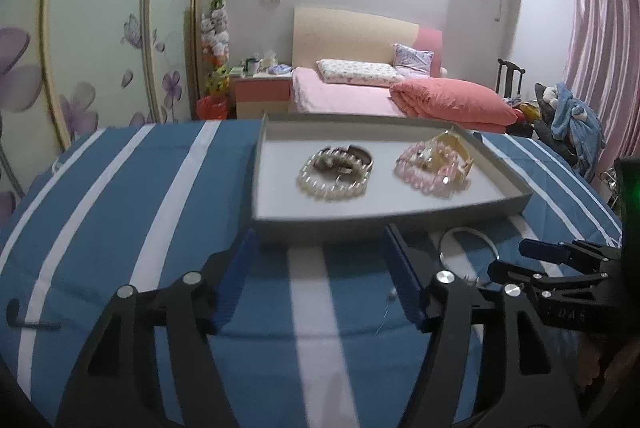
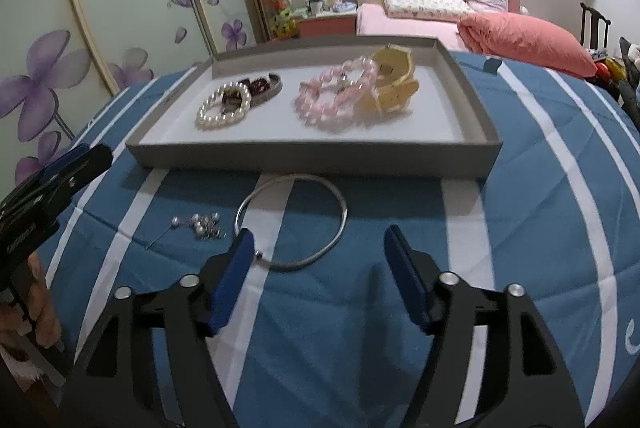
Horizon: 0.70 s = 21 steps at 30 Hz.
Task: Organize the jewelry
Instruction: 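Grasp the pearl earrings with the left tool while the right tool grasps the silver bangle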
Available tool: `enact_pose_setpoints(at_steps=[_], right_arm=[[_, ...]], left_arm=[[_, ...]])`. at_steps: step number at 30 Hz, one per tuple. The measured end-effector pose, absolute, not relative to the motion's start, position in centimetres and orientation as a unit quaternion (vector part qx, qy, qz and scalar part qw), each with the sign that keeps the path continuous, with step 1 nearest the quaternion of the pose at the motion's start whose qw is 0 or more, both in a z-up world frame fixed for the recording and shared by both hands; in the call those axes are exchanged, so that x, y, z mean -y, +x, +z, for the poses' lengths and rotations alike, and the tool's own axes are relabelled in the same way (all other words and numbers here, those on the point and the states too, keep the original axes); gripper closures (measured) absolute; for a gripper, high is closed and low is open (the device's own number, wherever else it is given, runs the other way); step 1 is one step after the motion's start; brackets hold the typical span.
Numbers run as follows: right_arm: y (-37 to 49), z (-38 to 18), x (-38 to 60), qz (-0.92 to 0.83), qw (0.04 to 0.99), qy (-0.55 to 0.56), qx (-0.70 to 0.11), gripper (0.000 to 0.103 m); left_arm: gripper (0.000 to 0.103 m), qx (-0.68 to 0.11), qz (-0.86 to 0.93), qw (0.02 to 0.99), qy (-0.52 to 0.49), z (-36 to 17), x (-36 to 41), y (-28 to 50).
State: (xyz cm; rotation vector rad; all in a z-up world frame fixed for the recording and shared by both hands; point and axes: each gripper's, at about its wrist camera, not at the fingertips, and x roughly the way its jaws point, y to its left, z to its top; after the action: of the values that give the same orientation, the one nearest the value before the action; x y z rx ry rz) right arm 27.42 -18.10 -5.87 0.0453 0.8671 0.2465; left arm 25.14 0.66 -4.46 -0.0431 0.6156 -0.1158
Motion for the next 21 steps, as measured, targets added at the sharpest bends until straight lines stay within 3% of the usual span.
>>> enact_pose_setpoints(at_steps=[9, 21], right_arm=[[28.8, -6.5, 15.8, 0.094, 0.890, -0.008, -0.446, 0.018], [30.4, -6.6, 14.8, 0.076, 0.891, -0.030, -0.446, 0.019]], left_arm=[[0.035, -0.311, -0.045, 0.949, -0.036, -4.6, -2.1, 23.8], [0.034, -0.314, -0.048, 0.947, -0.038, -4.4, -2.3, 23.6]])
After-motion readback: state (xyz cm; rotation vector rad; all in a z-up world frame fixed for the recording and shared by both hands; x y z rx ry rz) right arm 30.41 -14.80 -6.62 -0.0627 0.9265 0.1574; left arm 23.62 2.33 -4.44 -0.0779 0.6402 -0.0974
